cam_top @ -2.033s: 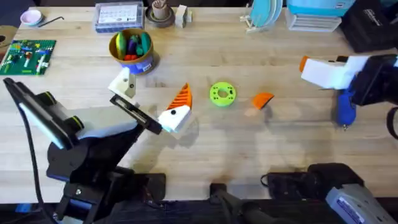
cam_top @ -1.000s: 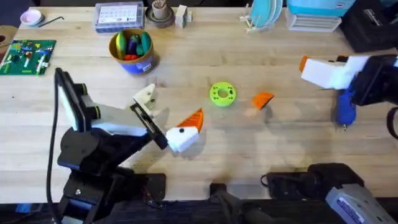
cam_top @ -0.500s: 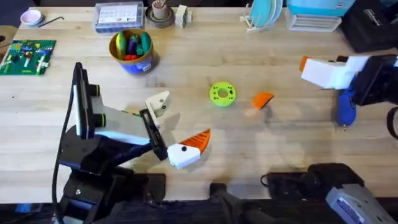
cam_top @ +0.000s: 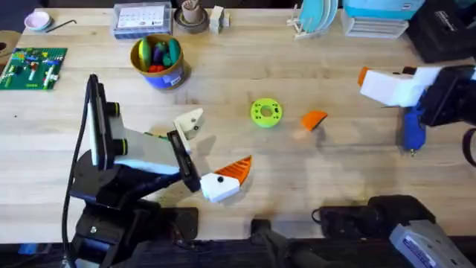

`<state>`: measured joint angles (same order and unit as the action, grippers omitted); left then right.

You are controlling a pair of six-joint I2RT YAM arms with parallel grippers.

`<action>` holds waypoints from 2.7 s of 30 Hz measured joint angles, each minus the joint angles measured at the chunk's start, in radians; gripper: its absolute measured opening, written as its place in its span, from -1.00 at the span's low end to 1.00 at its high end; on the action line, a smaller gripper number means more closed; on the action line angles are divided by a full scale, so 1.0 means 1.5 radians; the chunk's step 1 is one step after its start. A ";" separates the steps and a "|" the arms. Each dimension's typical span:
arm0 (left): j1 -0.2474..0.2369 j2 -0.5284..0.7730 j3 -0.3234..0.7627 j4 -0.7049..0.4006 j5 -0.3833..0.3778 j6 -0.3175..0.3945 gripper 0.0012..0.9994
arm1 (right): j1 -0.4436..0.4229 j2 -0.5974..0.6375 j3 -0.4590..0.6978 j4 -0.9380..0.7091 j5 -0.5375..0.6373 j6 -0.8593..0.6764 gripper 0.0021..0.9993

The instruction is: Pick up the gripper from the table and insert it into the empty holder that is missing its gripper. Then pick up a screw, insert it into the mounting hole, and use the screwdriver to tighten it. Finally, clean up the table by picking up the vegetable and placing it into the bucket.

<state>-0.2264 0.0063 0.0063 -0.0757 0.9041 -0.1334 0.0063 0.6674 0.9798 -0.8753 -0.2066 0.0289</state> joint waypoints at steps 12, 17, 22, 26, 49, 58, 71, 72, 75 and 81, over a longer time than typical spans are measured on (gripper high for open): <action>0.000 0.000 0.000 -0.005 0.044 0.058 0.99 | 0.000 0.000 0.000 0.000 0.000 0.000 0.99; 0.000 0.000 0.000 -0.007 0.049 0.086 0.99 | 0.000 0.000 0.000 0.000 0.000 0.000 0.99; 0.000 0.000 0.000 -0.008 0.054 0.097 0.99 | 0.000 0.000 0.000 0.000 0.000 0.000 0.99; 0.000 0.000 0.000 -0.008 0.054 0.102 0.99 | 0.000 0.000 0.000 -0.001 -0.001 0.000 0.99; 0.000 0.000 0.000 -0.010 0.063 0.107 0.99 | 0.108 0.298 0.004 -0.120 -0.001 -0.027 0.99; 0.000 0.000 0.000 -0.010 0.063 0.107 0.99 | 0.109 0.331 0.003 -0.086 0.041 -0.088 0.99; 0.000 0.000 0.000 -0.010 0.063 0.107 0.99 | 0.112 0.426 -0.015 -0.036 0.048 -0.124 0.99; 0.000 0.000 0.000 -0.009 0.063 0.107 0.99 | 0.112 0.432 -0.016 -0.030 0.048 -0.125 0.99; 0.000 0.000 0.000 -0.009 0.063 0.107 0.99 | 0.112 0.451 -0.016 -0.025 0.049 -0.136 0.94; 0.000 0.000 0.000 -0.010 0.063 0.107 0.99 | 0.135 0.483 -0.016 -0.020 0.058 -0.148 0.58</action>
<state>-0.2264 0.0063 0.0063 -0.0902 0.9989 0.0269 0.2094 1.3924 0.9562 -0.9049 -0.1190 -0.1926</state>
